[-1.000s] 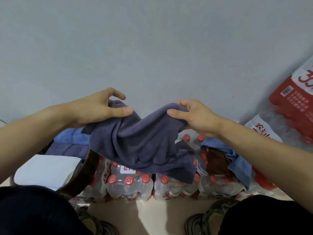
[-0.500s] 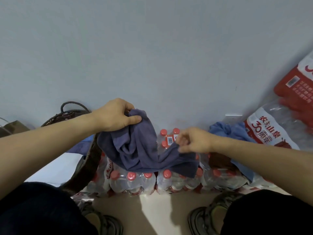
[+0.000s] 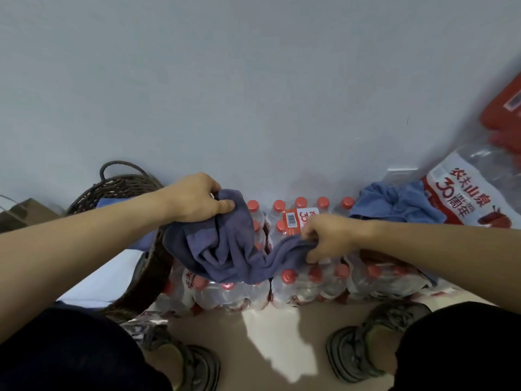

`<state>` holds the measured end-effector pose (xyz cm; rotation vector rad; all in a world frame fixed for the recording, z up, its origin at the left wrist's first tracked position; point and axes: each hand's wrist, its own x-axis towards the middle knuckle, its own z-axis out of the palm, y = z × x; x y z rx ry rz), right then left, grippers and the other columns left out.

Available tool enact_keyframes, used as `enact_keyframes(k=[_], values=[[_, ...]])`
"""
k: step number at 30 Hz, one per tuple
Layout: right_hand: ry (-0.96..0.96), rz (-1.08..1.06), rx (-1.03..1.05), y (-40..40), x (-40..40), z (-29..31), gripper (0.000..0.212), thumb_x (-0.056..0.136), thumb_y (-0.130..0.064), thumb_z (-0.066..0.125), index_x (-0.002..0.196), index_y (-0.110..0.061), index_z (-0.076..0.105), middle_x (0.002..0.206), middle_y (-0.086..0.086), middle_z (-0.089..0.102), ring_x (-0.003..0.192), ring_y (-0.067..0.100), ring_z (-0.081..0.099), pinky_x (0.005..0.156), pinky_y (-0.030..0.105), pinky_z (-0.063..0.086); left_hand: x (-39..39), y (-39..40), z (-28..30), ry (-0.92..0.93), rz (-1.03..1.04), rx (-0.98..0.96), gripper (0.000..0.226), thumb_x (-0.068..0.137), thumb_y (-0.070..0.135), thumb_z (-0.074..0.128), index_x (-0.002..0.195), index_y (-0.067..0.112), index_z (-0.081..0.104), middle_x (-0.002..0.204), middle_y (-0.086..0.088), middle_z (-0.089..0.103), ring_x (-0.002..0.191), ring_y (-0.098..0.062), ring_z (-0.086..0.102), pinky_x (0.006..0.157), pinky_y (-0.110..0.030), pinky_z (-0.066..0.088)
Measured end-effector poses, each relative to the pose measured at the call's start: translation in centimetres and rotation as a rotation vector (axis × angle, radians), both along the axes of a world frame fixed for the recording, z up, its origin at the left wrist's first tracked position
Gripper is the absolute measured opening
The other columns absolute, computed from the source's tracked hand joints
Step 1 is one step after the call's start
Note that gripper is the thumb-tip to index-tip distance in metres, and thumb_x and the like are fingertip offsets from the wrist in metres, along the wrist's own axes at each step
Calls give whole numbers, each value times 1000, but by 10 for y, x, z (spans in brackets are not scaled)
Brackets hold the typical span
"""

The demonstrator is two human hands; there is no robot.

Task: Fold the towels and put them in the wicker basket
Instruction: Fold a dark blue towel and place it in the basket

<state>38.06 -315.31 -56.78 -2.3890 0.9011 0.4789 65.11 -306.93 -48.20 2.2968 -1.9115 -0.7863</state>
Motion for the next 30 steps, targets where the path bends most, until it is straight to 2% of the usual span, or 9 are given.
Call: enact_keyframes(k=[5,8,10,14,18,21,23,26,30], values=[[-530,-222,152,3,15,82,11,78,-17,76,83,-19,67,77,-2,71,71,12,65,65,34,52,-9,2,6,111,51,57,29,87,46,66,71,22,65,70,6,65,70,-15,60,60,-25,43],[-776,-280,196,13,20,122,12,84,-12,73,87,-21,65,81,-4,73,74,6,67,66,21,52,-16,5,10,343,81,81,27,87,45,67,86,19,74,87,1,74,89,-20,69,84,-35,55],[-858,-288,146,20,24,138,8,90,-16,68,94,-21,63,90,-2,73,83,10,69,72,24,55,-23,9,15,597,125,131,29,89,37,68,99,10,75,102,-9,75,102,-29,69,96,-45,53],[-870,-327,-81,32,29,144,13,92,-40,57,97,-28,55,90,-14,66,82,5,64,70,20,50,-38,13,24,991,196,160,51,86,31,66,118,-8,62,118,-22,68,118,-39,59,104,-49,47],[-839,-382,-105,42,28,127,7,95,-39,56,92,-34,52,85,-22,63,76,-3,61,63,12,42,-52,12,38,1181,213,208,57,98,53,39,128,9,59,120,-22,66,112,-34,64,89,-38,57],[-823,-423,-9,41,30,121,11,93,-33,64,89,-24,59,76,-12,65,68,3,61,65,23,46,-62,15,40,1245,106,216,63,92,61,37,133,17,56,126,-16,64,117,-27,63,93,-33,54],[-844,-477,77,41,29,123,20,90,-34,68,89,-14,63,74,-6,67,66,6,61,63,27,50,-66,18,37,1261,19,186,53,95,46,46,136,13,52,130,-13,63,121,-24,60,100,-33,50],[-891,-627,285,40,25,123,32,93,-36,64,88,-5,65,76,3,71,69,10,66,64,27,55,-69,18,32,1193,48,168,48,91,31,60,130,4,55,124,-20,65,117,-34,62,105,-47,46],[-805,-620,493,35,18,121,52,83,-61,60,84,-12,75,90,8,76,84,16,71,77,29,57,-73,16,29,1096,70,213,46,94,33,59,119,-6,61,117,-22,67,113,-38,63,105,-49,46]])
